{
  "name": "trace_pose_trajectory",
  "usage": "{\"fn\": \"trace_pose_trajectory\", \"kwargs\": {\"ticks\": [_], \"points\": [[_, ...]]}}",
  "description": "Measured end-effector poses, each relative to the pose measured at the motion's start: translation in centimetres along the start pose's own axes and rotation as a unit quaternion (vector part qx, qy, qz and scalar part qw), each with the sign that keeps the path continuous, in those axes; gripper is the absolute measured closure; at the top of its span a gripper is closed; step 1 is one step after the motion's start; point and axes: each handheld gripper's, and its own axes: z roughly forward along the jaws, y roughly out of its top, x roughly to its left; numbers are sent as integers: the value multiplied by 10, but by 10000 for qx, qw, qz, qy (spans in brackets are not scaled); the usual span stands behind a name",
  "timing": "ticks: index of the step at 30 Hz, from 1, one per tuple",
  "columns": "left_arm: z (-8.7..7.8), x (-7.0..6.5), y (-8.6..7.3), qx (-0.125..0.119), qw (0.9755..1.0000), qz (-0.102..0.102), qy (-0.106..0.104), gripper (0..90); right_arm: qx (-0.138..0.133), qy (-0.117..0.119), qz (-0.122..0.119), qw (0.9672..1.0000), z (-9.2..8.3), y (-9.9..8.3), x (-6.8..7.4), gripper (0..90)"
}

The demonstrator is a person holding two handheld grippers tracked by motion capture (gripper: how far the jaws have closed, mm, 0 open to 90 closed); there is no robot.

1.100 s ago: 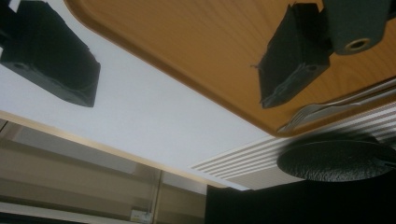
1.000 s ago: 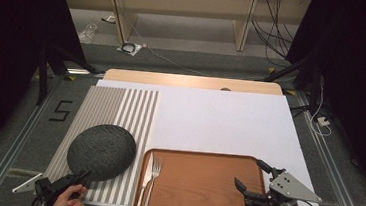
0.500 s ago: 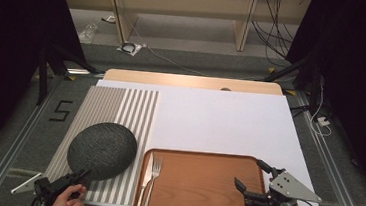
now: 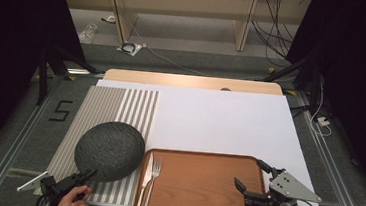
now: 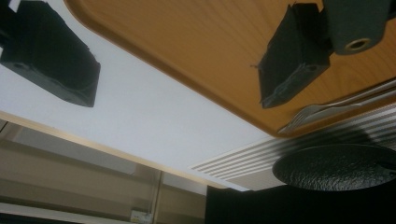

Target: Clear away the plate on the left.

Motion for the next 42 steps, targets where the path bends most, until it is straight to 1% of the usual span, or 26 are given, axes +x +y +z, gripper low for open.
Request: {"fn": "trace_pose_trajectory", "kwargs": {"ticks": [1, 2, 4, 6, 9, 11, 13, 15, 21, 24, 27, 32, 36, 42], "points": [[1, 0, -1, 26, 10000, 25, -27, 836, -29, 5, 15, 10000, 1, 0, 0, 137], [1, -1, -2, 59, 10000, 5, -21, 836, -25, 2, 11, 10000, 1, 0, 0, 137], [2, -2, -5, 99, 9999, 71, -51, 835, -35, 3, 25, 10000, 1, 0, 0, 137], [3, -3, -8, 181, 9998, 85, -78, 835, -33, 2, 21, 10000, 1, 0, 0, 137], [6, -6, -12, 244, 9996, 51, -108, 834, -15, 1, 15, 10000, 1, 0, 0, 137], [8, -7, -15, 305, 9994, 103, -126, 833, -34, 1, 21, 10000, 1, 0, 0, 137], [9, -9, -17, 357, 9992, 92, -138, 832, -18, 8, 10, 10000, 0, 0, 0, 137], [11, -10, -18, 441, 9988, 123, -153, 831, -6, 7, 14, 10000, 0, 0, 0, 137], [14, -14, -21, 574, 9978, 268, -180, 829, -17, 3, 13, 10000, 0, 0, 0, 137], [15, -17, -23, 614, 9972, 387, -161, 827, -18, 7, 10, 10000, 0, 0, 0, 137], [17, -18, -25, 681, 9967, 401, -170, 825, -31, 6, 21, 10000, 1, 0, 0, 137], [20, -22, -30, 835, 9950, 496, -213, 825, -28, 2, 8, 10000, 1, 0, 0, 137], [24, -25, -35, 959, 9937, 526, -261, 825, 4, -1, -1, 10000, 0, 0, 0, 137], [31, -28, -43, 1200, 9904, 620, -308, 823, -7, -6, 0, 10000, -1, 0, 0, 137]]}}
